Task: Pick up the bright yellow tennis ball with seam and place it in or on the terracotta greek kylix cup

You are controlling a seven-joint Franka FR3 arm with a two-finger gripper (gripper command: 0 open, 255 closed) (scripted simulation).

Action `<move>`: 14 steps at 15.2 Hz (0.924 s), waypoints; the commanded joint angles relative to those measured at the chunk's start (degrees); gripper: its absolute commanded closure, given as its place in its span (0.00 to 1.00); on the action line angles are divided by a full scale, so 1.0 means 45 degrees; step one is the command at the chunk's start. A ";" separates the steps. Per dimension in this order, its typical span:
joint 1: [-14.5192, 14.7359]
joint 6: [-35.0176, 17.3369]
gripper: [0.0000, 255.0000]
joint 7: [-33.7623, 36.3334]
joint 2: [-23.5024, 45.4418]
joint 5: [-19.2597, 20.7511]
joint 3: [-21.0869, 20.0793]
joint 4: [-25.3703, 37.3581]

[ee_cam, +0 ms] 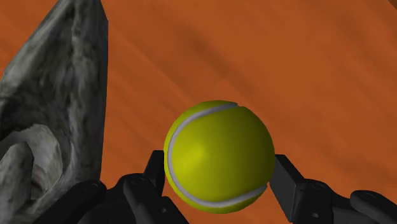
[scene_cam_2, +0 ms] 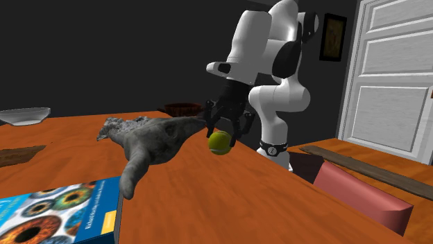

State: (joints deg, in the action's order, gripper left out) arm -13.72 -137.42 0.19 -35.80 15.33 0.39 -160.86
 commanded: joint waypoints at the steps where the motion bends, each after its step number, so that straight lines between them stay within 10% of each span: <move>1: 0.0056 0.0463 1.00 -0.0122 -0.0231 -0.0094 0.0028 0.0233; 14: 0.0294 0.3039 1.00 -0.0665 -0.1136 -0.0529 0.0048 0.1930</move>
State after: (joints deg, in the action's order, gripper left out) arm -12.45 -124.57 -2.66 -40.49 13.06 0.62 -152.56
